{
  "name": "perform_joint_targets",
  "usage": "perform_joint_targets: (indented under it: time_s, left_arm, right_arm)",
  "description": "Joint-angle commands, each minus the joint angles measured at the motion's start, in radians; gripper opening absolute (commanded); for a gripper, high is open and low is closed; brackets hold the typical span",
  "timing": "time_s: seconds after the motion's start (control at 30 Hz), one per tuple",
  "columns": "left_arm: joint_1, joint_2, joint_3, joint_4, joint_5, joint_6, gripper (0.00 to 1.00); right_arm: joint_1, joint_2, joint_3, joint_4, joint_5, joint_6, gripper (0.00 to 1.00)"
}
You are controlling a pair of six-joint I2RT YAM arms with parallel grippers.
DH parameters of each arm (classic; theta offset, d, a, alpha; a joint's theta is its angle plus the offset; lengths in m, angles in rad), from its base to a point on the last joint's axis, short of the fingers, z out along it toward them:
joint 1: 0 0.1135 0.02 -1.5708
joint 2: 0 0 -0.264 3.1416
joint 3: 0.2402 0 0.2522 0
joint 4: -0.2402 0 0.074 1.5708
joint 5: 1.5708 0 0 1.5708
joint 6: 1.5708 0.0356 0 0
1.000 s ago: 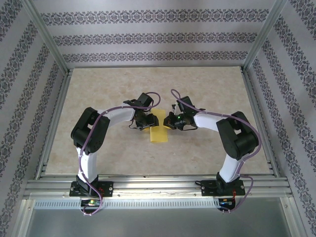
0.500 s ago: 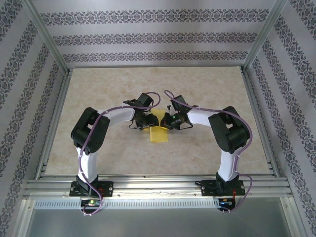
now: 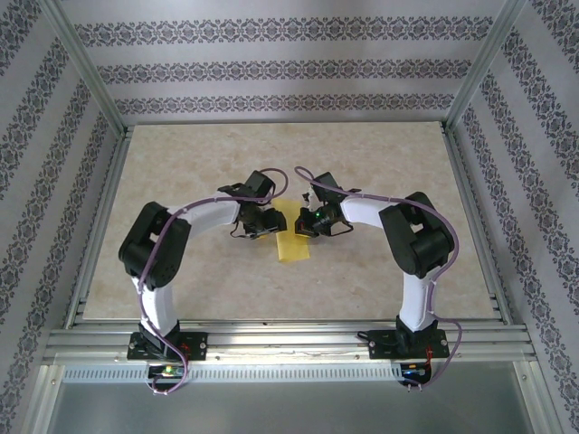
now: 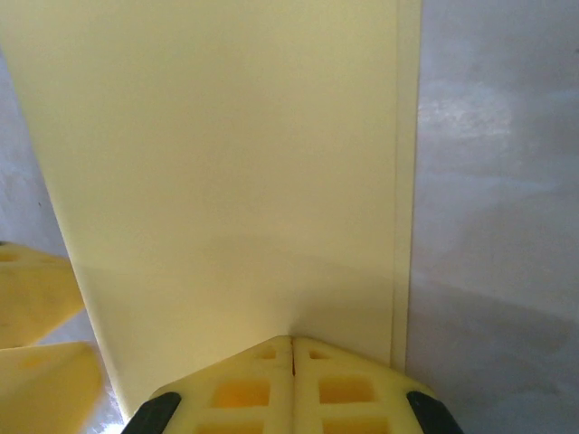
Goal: Fold a paper plane with a square sheet of paper (pick it up from the middle)
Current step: Hold the square sheet of paper at the center of the table, then first fold the square sheet of paper in half at the center of the table.
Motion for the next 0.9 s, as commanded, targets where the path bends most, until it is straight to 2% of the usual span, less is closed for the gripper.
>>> perform_joint_targets:
  time_s: [0.0, 0.13, 0.27, 0.57, 0.87]
  left_arm:
    - [0.029, -0.113, -0.035, 0.091, 0.024, 0.002, 0.44]
    - [0.054, -0.129, -0.093, 0.245, 0.143, -0.037, 0.32]
    - [0.056, -0.092, -0.080, 0.261, 0.195, -0.044, 0.29]
    - [0.055, -0.109, -0.118, 0.343, 0.202, -0.062, 0.27]
    - [0.055, -0.110, -0.112, 0.337, 0.203, -0.039, 0.23]
  right_arm:
    - [-0.003, 0.065, -0.004, -0.131, 0.075, -0.066, 0.00]
    - [-0.006, 0.064, -0.001, -0.136, 0.073, -0.066, 0.00]
    - [-0.005, 0.062, -0.010, -0.121, 0.068, -0.056, 0.00]
    - [0.001, 0.064, -0.018, -0.105, 0.054, -0.032, 0.00]
    - [0.009, 0.060, -0.029, -0.098, 0.062, -0.023, 0.00]
